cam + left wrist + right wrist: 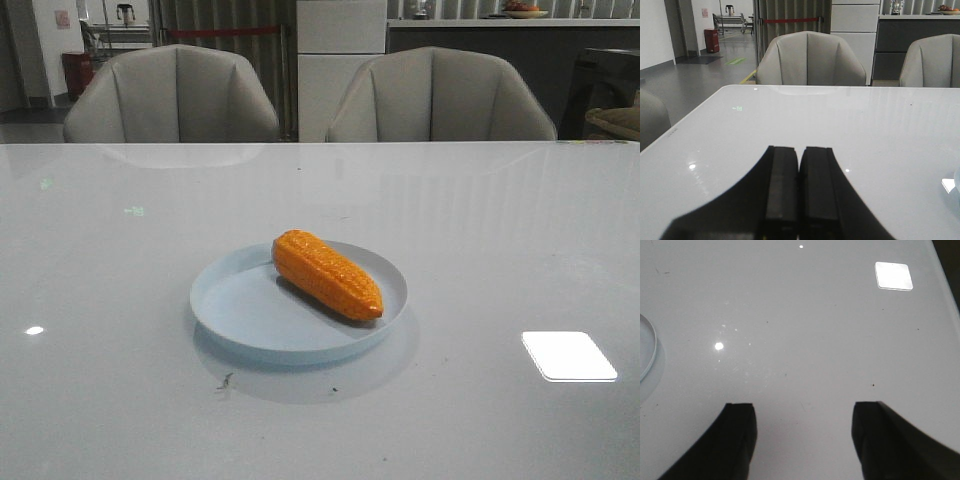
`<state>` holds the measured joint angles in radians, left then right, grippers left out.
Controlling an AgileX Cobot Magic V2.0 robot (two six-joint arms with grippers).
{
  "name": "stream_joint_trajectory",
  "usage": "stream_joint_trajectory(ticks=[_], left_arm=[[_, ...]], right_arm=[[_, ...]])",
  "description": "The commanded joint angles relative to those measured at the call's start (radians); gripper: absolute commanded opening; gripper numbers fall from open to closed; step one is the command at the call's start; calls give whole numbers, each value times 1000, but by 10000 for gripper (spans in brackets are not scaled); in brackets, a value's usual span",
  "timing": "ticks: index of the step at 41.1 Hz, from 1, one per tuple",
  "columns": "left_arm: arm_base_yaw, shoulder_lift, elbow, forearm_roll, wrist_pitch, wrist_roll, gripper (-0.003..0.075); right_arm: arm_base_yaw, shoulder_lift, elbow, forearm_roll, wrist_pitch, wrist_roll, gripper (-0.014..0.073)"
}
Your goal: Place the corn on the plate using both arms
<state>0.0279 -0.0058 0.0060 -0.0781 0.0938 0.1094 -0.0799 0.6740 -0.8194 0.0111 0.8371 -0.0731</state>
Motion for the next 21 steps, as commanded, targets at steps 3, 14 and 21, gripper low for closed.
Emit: stream_joint_trajectory(ticks=[3,14,21], left_arm=[[3,-15,37,-12,-81,-9,89],[3,-15,37,-12,-81,-9,89],[3,-15,37,-12,-81,-9,89]], right_arm=[[-3,-4,-27,-11,-70,-9,520],[-3,-4,-27,-11,-70,-9,520],[-3,-5,-27,-23,-69,-9,518]])
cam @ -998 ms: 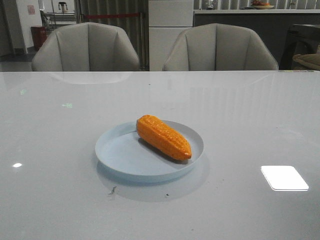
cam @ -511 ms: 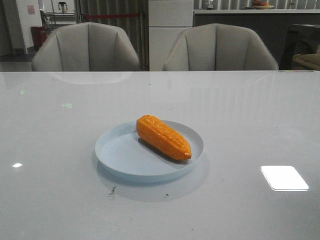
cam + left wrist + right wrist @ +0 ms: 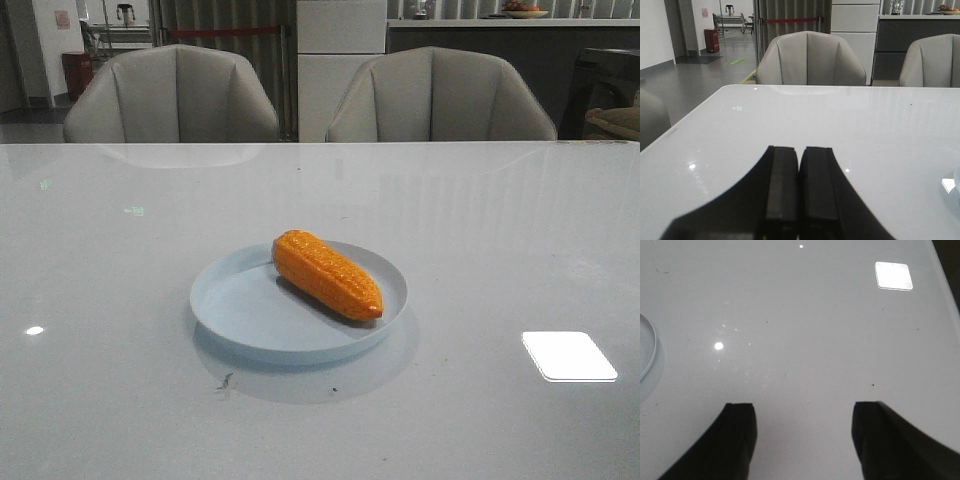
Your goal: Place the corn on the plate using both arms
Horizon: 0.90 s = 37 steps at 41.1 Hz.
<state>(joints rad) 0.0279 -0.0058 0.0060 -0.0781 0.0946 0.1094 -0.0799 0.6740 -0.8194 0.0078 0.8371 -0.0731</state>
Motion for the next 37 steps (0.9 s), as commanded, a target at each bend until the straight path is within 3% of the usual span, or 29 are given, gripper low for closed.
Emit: stream_joint_trajectory(ticks=[1,6,15,22,27,37], left_arm=[[3,-15,37,-12,-82,-9,89],[3,-15,37,-12,-82,-9,89],[3,-15,37,-12,-82,-9,89],[3,-15,37,-12,-82,-9,89],[3,-15,37,-12,-82,-9,89],[3,-15,37,-12,-82,-9,89]], right_arm=[[-1,-7,-27,-13,-66,-9,515],[39,-35,-27,14,-63,-9,405],[200,-114,-27,14,-58,-9,52],[223,-192,20,-17,-85,-9,66],[223,-269,136,-30,-215,-9,66],[223,-447,451,39,-737,-3,66]])
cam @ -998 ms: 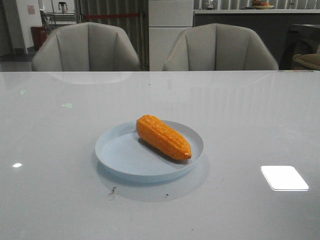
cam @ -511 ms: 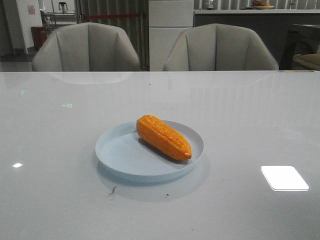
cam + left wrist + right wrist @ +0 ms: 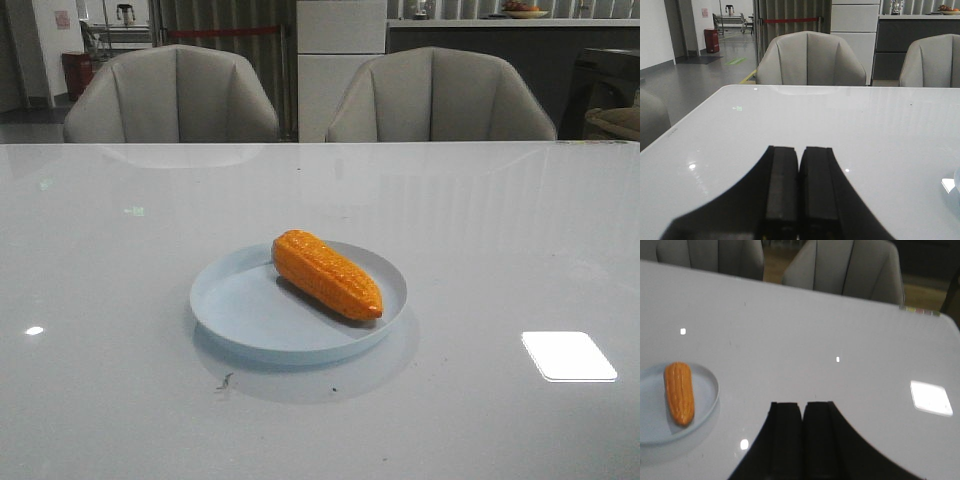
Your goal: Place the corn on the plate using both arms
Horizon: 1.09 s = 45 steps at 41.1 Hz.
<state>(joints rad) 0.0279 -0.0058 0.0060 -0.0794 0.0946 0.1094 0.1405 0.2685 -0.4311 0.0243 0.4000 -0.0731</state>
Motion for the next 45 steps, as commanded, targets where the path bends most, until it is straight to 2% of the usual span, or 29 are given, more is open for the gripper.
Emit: stream_joint_trajectory(ticks=[1,8,15,17,24,35,45], left_arm=[[3,-15,37,-11,-82,-9,89],[3,-15,37,-11,-82,-9,89],[3,-15,37,-11,-82,-9,89],[3,-15,37,-11,-82,-9,89],[3,-15,37,-11,-82,-9,89],[3,-15,37,-11,-82,-9,89],[3,-15,37,-11,-82,-9,89]], right_arm=[[2,-60,98,26,-344,-3,66],[-26,-168,295,93,-637,-3,64],[-48,-279,443,94,-749,-3,64],[-53,-308,436,94,-656,-4,64],[-54,-299,438,94,-466,-4,64],[-54,-301,438,94,-354,-4,64],[-53,-301,438,94,-373,-4,64]])
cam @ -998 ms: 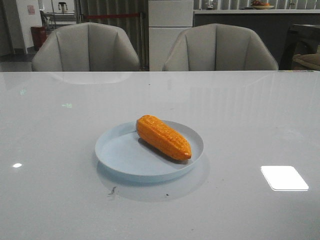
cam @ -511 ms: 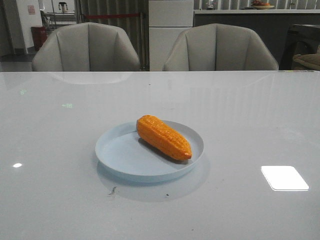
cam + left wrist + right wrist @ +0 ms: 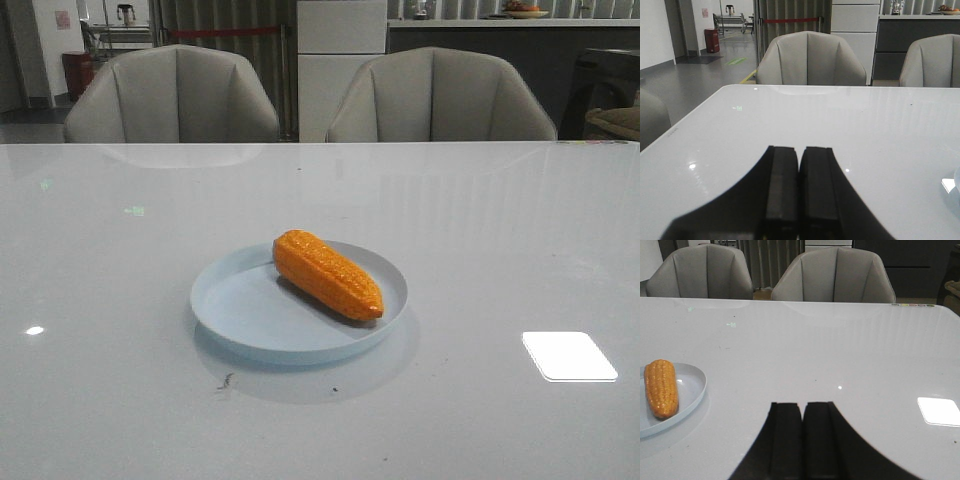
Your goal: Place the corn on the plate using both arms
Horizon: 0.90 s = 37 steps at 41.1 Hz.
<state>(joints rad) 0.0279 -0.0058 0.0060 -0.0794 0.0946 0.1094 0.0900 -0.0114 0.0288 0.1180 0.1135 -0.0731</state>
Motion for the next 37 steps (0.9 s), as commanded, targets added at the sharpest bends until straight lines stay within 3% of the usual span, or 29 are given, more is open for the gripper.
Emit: stream_joint_trajectory(ticks=[1,37], left_arm=[[3,-15,37,-11,-82,-9,89],[3,-15,37,-11,-82,-9,89]], right_arm=[[-2,-21,-22,0,-86,-4,64],[-2,-21,-22,0,-74,-4,64]])
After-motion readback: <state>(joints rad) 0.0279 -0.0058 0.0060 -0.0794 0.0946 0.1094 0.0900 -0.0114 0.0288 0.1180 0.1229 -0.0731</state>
